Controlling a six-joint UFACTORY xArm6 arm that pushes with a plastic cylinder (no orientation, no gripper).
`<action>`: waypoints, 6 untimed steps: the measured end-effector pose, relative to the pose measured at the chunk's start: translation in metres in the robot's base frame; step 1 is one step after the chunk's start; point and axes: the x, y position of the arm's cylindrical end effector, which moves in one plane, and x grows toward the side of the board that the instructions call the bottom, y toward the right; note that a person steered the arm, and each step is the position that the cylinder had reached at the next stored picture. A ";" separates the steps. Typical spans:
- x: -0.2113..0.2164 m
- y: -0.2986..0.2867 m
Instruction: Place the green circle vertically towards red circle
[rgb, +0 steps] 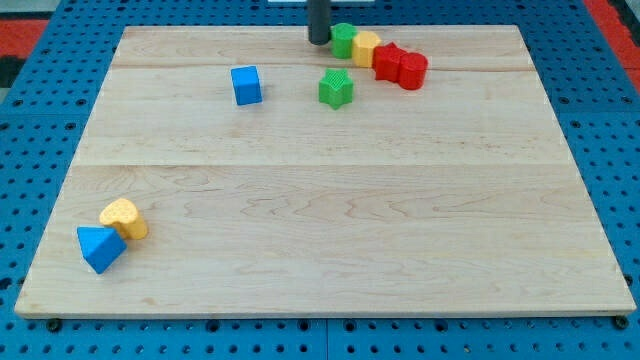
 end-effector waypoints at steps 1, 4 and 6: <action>0.000 0.028; -0.013 -0.018; -0.030 -0.014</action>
